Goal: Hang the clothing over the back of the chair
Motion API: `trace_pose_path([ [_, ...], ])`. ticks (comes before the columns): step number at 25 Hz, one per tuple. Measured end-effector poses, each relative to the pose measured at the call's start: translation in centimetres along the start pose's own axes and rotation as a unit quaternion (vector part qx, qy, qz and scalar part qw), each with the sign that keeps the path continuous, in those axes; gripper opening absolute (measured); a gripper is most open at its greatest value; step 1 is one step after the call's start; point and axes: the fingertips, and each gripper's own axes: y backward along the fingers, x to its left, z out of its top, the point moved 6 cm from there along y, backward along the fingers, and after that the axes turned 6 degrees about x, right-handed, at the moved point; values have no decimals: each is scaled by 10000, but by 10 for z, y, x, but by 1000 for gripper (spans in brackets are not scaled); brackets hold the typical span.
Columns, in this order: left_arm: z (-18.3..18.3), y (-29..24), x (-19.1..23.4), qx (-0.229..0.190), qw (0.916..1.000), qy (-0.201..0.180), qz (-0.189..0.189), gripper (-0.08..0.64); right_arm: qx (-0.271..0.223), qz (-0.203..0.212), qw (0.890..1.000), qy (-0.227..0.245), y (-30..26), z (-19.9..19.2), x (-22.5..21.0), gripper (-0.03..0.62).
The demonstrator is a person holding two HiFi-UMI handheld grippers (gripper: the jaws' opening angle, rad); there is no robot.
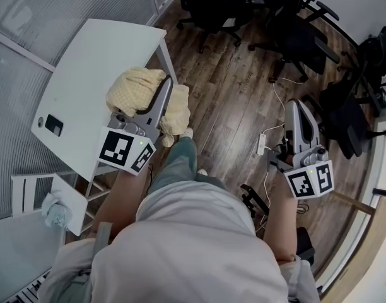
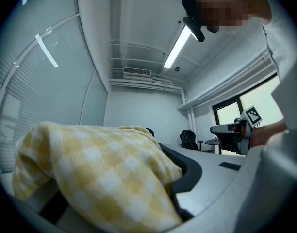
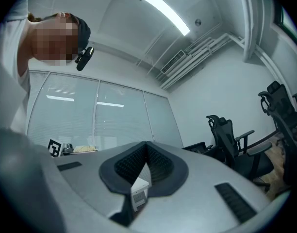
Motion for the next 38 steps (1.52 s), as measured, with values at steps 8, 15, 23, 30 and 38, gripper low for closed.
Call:
trace_pose_path([
  [8,4,-38,21,-69,9999,-12,-85,74,-18,-52,10000,38,-38,4,-18,21],
  [15,11,-84,54,-73,9999,-14,-155,74,35,-121,9999,45,-87,9,-40,21],
  [23,15,-127,82,-84,9996,27,-271,74,-7,4,9999,-100,-134,9,-57,21],
  [30,23,-159,108,-141,9992,15,-376,74,-102,121,9998,-155,-171,13,-64,21],
  [38,22,-190,141,-160,9987,13,-481,74,-102,32,9998,-171,-209,9,-72,21],
])
